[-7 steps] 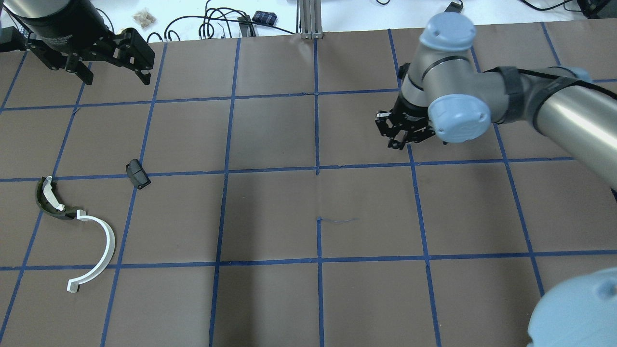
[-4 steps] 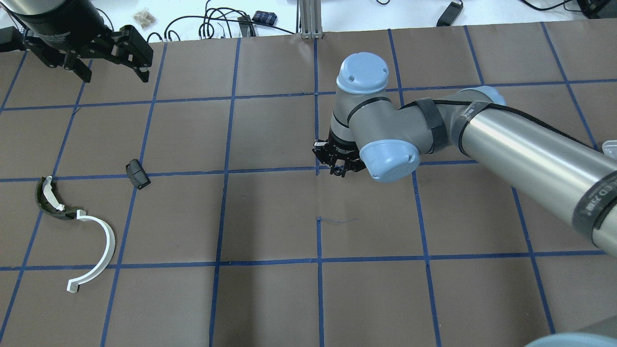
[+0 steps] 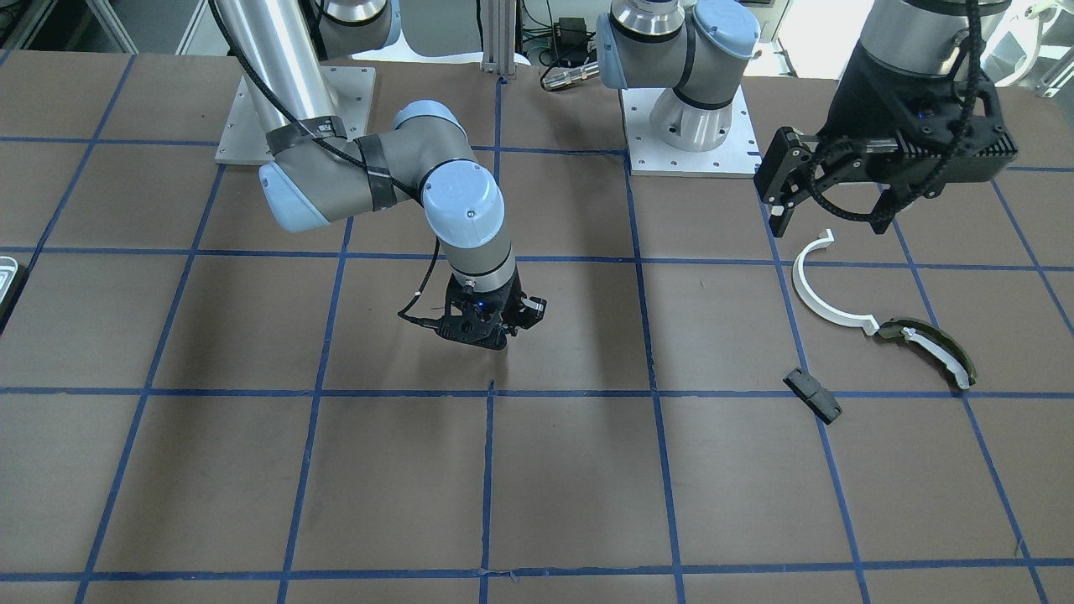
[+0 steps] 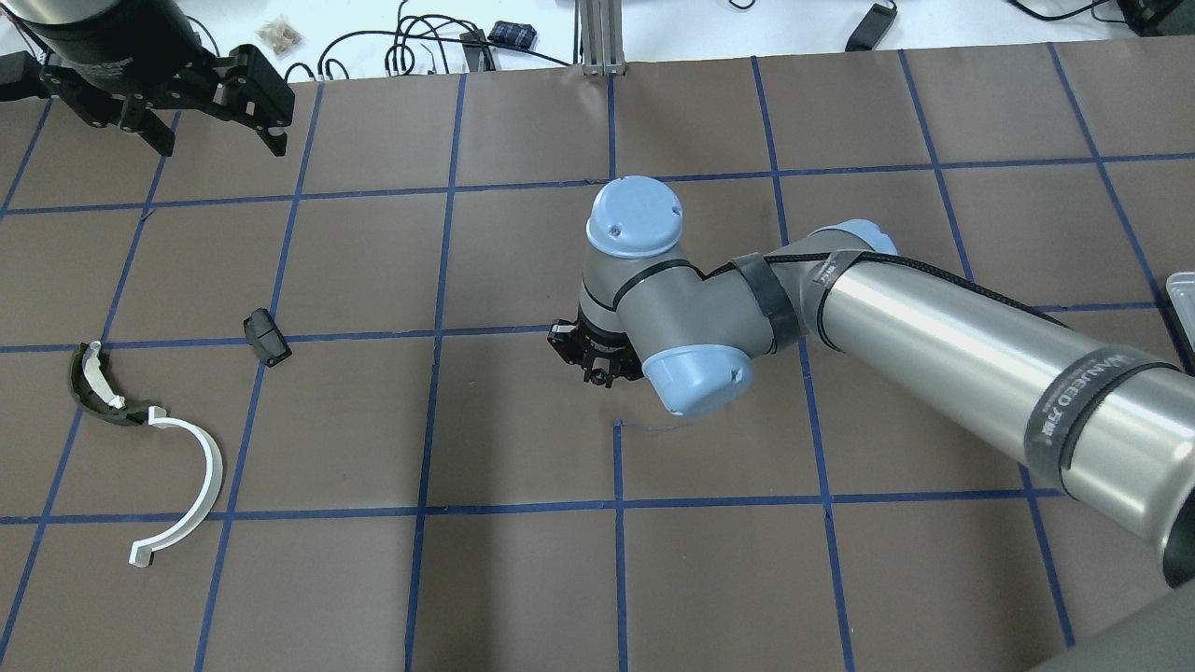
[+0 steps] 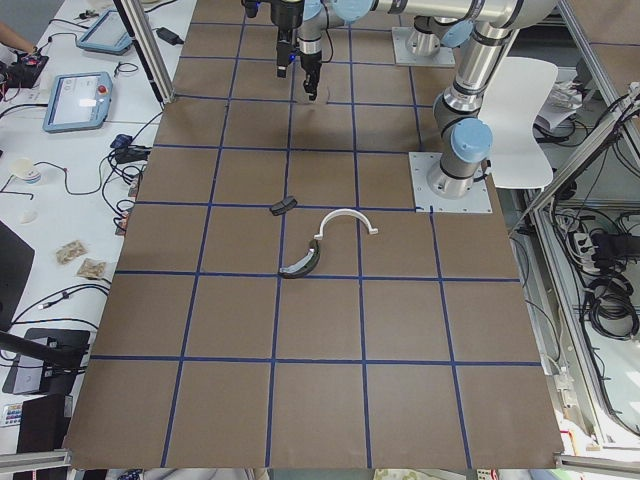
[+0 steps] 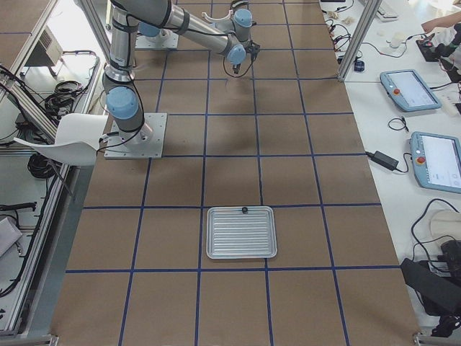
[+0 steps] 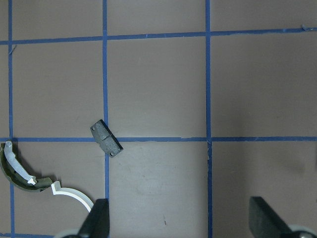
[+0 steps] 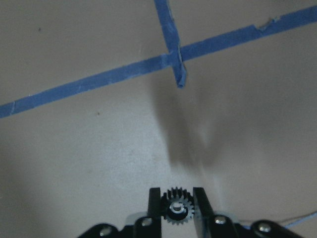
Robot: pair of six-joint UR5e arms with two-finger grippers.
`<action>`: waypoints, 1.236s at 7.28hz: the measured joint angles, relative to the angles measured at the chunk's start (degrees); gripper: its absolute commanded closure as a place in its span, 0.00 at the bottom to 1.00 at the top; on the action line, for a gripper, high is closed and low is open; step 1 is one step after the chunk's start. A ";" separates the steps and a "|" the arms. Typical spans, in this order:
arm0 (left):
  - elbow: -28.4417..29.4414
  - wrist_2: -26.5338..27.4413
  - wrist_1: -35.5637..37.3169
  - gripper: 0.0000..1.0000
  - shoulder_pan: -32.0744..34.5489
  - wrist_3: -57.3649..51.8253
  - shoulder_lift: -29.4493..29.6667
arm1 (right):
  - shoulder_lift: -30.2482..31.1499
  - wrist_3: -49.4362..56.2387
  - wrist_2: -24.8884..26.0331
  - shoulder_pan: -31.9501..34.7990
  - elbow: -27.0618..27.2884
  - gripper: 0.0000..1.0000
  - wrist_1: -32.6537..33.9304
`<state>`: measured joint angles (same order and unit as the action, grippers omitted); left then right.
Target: Place bearing gear from tray to pile
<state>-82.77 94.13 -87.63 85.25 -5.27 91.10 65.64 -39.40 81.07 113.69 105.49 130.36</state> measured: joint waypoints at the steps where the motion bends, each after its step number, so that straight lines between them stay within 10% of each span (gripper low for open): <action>1: 0.03 -0.02 0.02 0.00 0.00 0.00 0.03 | -0.06 -0.16 0.48 0.35 0.56 0.00 0.97; 5: -1.05 -0.31 -2.05 0.00 0.20 0.01 -0.02 | 1.67 4.77 3.64 -2.95 0.94 0.00 10.43; 9: -3.20 -4.63 -10.31 0.00 1.49 3.11 0.57 | 7.32 35.12 0.57 -22.98 2.04 0.00 4.32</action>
<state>-85.96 89.50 -97.94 86.74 -2.17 91.68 72.96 -4.28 81.64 90.71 107.53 134.67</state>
